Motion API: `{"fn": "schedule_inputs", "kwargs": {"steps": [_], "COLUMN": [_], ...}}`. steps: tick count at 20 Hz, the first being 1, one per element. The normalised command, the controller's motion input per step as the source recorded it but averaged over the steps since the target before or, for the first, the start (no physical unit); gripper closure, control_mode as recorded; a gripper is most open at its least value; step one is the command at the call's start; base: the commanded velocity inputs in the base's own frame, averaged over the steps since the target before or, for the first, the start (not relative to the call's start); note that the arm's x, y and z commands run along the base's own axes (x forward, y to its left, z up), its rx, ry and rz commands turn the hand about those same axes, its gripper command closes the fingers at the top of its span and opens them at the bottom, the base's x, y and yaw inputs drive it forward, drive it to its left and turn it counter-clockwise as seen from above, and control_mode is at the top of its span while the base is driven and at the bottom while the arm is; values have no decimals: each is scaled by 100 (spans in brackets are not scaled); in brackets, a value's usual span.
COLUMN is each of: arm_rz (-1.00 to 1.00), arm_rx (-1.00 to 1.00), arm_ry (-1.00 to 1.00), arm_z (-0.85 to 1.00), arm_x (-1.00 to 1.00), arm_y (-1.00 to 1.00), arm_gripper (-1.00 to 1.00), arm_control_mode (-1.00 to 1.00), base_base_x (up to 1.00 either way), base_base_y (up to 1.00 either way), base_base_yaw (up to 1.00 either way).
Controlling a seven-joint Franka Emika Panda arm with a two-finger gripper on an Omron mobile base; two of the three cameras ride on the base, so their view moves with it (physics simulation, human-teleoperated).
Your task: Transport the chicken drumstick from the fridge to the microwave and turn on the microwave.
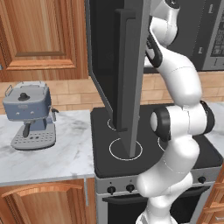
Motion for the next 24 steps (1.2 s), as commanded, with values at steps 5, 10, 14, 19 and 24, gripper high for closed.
{"fn": "schedule_inputs", "kwargs": {"steps": [5,10,14,19,24], "arm_rz": [1,0,0,0,0], "arm_rx": [0,0,0,0,0], "arm_ry": [-2,-7,-15,-8,-5], "arm_z": [-5,-2,0,-1,0], "arm_x": [19,11,0,0,-15], "arm_y": [10,15,8,0,0], "arm_gripper": [-100,-100,-100,-100,-100], "arm_control_mode": [-100,-100,-100,-100,-100], "base_base_x": [0,0,0,0,0], "base_base_y": [0,0,0,0,0], "base_base_yaw": [0,0,0,0,0]}}
